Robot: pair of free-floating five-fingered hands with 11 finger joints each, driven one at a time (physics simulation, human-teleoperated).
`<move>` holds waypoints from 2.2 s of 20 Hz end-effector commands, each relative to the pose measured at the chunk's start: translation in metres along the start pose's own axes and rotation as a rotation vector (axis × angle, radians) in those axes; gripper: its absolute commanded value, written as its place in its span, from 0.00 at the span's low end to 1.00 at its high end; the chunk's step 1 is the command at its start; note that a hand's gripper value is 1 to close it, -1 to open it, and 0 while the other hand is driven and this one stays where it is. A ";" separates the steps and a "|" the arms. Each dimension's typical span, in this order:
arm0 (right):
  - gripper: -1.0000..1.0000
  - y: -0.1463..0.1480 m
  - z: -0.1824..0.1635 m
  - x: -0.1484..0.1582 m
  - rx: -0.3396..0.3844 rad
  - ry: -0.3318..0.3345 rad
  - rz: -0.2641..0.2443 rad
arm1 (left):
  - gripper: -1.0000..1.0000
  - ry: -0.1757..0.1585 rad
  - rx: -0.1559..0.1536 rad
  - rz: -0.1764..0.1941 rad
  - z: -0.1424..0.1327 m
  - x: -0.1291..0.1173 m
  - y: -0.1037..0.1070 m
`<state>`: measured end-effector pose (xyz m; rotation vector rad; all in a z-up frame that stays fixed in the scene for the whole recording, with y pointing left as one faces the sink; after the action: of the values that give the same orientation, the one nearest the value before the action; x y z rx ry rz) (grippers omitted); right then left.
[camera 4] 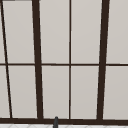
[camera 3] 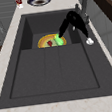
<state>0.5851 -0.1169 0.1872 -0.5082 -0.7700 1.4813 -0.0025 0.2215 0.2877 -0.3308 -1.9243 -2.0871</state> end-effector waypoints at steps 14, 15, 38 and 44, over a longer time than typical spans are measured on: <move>0.00 0.047 0.056 -0.003 -0.043 0.067 0.006 | 0.50 0.000 0.000 0.000 0.000 0.000 0.000; 0.00 0.045 0.053 -0.005 -0.033 0.065 0.007 | 0.50 0.000 0.000 0.000 0.000 0.000 0.000; 0.00 0.097 0.125 -0.018 -0.028 0.035 0.023 | 0.50 0.000 0.000 0.000 0.000 0.000 0.000; 0.00 0.121 0.121 0.009 -0.002 0.079 0.134 | 0.50 0.000 0.000 0.000 0.000 0.000 0.000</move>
<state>0.4211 -0.1367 0.1880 -0.6116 -0.6927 1.5033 -0.0025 0.2215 0.2877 -0.3308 -1.9243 -2.0871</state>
